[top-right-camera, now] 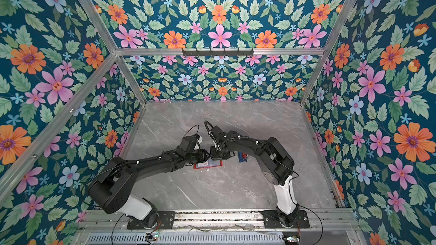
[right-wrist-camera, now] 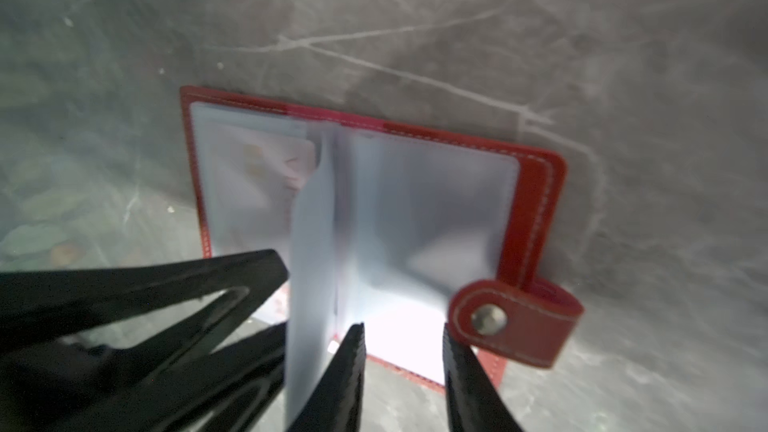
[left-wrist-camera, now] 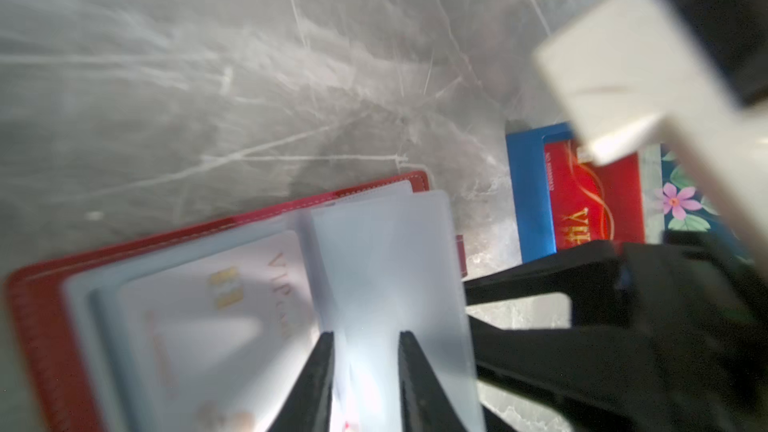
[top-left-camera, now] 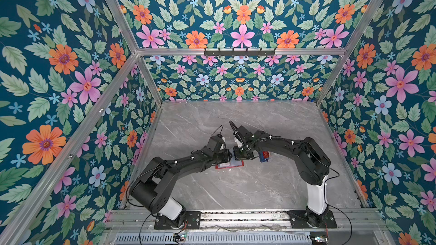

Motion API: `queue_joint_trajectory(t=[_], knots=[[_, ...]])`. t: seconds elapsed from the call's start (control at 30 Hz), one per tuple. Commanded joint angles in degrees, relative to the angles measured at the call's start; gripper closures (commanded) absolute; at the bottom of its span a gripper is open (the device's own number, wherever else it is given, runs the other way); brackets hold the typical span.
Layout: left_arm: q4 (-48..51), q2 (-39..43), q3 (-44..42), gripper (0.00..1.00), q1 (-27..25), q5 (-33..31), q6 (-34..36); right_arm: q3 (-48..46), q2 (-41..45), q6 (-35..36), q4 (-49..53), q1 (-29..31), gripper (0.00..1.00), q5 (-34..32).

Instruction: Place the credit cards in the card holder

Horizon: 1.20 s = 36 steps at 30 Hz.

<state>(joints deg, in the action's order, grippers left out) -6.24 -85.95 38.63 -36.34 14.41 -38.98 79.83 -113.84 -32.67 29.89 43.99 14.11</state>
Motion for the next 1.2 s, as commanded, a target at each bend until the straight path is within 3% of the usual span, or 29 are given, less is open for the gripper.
queue_joint_trajectory(t=[0.0,0.13,0.33,0.6,0.7,0.93,1.17], knots=[[3.1,4.06,-0.81,0.64,-0.03,-7.69,0.57,0.01,-0.04,0.06,-3.78,0.05,0.65,5.24],[5.88,9.88,-2.24,0.64,-0.03,-13.29,1.18,0.88,-1.32,-0.29,-5.76,0.15,0.65,8.44],[7.41,14.05,-3.28,0.64,-0.23,-15.63,2.99,2.99,-4.13,-0.38,-6.29,0.4,0.74,10.98],[5.71,9.51,-3.51,0.73,-0.71,-11.6,3.85,3.41,-6.09,-1.24,-7.26,0.55,0.91,11.73],[4.53,6.97,-4.15,0.78,-0.84,-10.88,2.54,3.31,-6.39,-1.52,-7.38,0.57,0.93,11.73],[5.69,1.49,-4.28,0.77,-0.84,-12.57,-0.25,3.31,-5.72,-1.44,-6.71,0.61,0.93,11.06],[6.99,3.12,-2.93,0.76,-0.85,-10.92,0.92,1.56,-0.72,-0.84,-5.68,0.65,0.89,7.43]])
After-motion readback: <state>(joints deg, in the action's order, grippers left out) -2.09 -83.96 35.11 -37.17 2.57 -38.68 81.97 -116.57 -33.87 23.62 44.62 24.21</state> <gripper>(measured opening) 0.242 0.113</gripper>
